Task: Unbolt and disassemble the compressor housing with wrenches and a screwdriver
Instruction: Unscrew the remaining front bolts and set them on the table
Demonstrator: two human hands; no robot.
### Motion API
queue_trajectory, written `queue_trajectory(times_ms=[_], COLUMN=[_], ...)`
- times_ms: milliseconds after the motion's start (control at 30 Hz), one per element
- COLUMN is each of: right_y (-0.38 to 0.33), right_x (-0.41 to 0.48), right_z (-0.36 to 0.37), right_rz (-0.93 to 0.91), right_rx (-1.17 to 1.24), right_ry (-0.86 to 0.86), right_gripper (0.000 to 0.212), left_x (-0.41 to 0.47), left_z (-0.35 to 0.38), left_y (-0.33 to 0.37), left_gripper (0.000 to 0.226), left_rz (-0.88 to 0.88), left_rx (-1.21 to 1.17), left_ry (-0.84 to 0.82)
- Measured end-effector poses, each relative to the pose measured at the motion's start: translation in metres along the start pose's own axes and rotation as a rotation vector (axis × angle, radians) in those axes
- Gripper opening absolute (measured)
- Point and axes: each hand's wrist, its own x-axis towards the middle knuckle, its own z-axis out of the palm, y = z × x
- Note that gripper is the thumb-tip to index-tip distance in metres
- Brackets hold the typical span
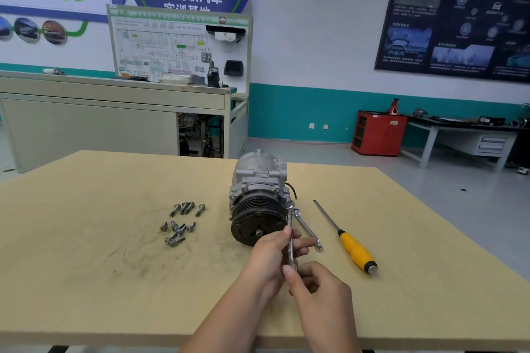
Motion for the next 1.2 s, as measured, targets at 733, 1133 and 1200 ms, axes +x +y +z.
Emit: queue_trajectory(times_ms=[733,1133,1200], right_y=[0.011,0.003,-0.001], right_x=[0.023,0.011,0.011], right_z=[-0.019,-0.016,-0.018], right_rz=[0.473,0.204,0.182], right_rx=[0.488,0.223,0.211], right_ry=[-0.474,-0.028,0.006], right_gripper=[0.034,0.029,0.028], left_x=[0.013,0.017,0.018], left_z=[-0.007,-0.002,-0.003], left_y=[-0.018,-0.021,-0.022], left_gripper=[0.044,0.036,0.037], left_rz=[-0.263,-0.046,-0.027], left_rx=[-0.434,-0.198,-0.155], left_ry=[-0.181,-0.111,-0.099])
